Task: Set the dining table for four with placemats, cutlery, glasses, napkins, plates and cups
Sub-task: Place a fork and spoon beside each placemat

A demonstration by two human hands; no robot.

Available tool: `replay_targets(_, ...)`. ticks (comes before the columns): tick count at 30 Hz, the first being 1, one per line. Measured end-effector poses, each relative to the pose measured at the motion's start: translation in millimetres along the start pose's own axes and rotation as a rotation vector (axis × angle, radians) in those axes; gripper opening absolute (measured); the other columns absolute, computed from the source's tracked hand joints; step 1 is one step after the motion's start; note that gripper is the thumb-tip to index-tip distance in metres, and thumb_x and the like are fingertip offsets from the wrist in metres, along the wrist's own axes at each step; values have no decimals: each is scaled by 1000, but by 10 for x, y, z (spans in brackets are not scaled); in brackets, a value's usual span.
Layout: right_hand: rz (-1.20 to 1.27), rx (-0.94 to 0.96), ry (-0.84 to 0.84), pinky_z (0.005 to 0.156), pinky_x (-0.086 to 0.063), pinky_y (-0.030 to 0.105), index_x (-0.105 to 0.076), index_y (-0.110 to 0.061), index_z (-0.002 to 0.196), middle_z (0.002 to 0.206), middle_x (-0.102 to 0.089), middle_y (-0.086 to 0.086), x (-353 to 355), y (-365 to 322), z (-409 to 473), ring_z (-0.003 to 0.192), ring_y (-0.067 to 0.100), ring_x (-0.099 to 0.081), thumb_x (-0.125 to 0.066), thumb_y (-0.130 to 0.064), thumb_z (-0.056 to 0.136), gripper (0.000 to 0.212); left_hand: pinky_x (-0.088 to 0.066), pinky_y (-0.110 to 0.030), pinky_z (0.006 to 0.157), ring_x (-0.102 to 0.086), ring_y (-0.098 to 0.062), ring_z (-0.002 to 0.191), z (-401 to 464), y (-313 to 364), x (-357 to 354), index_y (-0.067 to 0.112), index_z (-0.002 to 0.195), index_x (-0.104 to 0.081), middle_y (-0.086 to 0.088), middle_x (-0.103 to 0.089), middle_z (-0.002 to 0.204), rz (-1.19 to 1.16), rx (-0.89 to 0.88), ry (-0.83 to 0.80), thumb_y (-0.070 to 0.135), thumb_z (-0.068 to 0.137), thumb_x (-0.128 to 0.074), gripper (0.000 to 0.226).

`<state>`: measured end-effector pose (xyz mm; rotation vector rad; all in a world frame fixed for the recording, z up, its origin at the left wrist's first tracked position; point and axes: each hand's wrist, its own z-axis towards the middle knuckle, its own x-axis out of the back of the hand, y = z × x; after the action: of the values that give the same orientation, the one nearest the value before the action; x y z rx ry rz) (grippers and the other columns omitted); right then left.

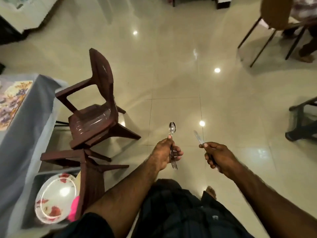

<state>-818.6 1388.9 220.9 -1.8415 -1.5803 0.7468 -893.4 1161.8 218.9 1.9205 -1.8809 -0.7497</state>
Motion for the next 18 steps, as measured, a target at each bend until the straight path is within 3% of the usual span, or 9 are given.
replay_targets(3, -108, -5, -114, 55, -35, 29, -80, -20, 113, 77, -62, 8, 268, -547, 455, 59, 14, -42, -54, -30, 110, 28, -46, -29, 52, -50, -17, 52, 108, 361, -171, 14, 91, -59, -4, -55, 65, -95, -30, 90, 40, 111, -48, 35)
replay_targets(7, -206, -29, -195, 55, -33, 29, -80, -10, 110, 78, -61, 9, 285, -1120, 1122, 61, 16, -44, -56, -5, 104, 25, -25, -26, 45, -30, -12, 48, 549, 792, -196, 11, 96, -58, 1, -41, 60, -168, -46, 168, 50, 108, -51, 41)
replay_targets(10, -343, -41, -200, 57, -41, 30, -79, -6, 102, 77, -68, 10, 112, -1472, 1584, 65, 18, -54, -63, 4, 96, 20, -23, -25, 44, -27, -11, 47, 907, 1186, -189, 8, 99, -62, 3, -36, 59, -142, -79, 152, 48, 102, -65, 40)
replay_targets(14, -441, -10, -214, 58, -49, 30, -80, -8, 97, 79, -74, 12, -118, -2049, 2291, 66, 19, -64, -74, 0, 91, 12, -21, -23, 43, -24, -11, 51, 1553, 1829, -137, 11, 103, -67, 4, -33, 63, -95, -114, 67, 34, 92, -81, 30)
replay_targets(18, -528, -9, -222, 55, -50, 28, -81, -13, 99, 78, -76, 10, -316, -2718, 2964, 63, 16, -66, -78, -7, 91, 10, -23, -21, 42, -26, -11, 49, 2137, 2621, -61, 11, 95, -69, 1, -37, 64, -61, -79, 54, 15, 92, -79, 11)
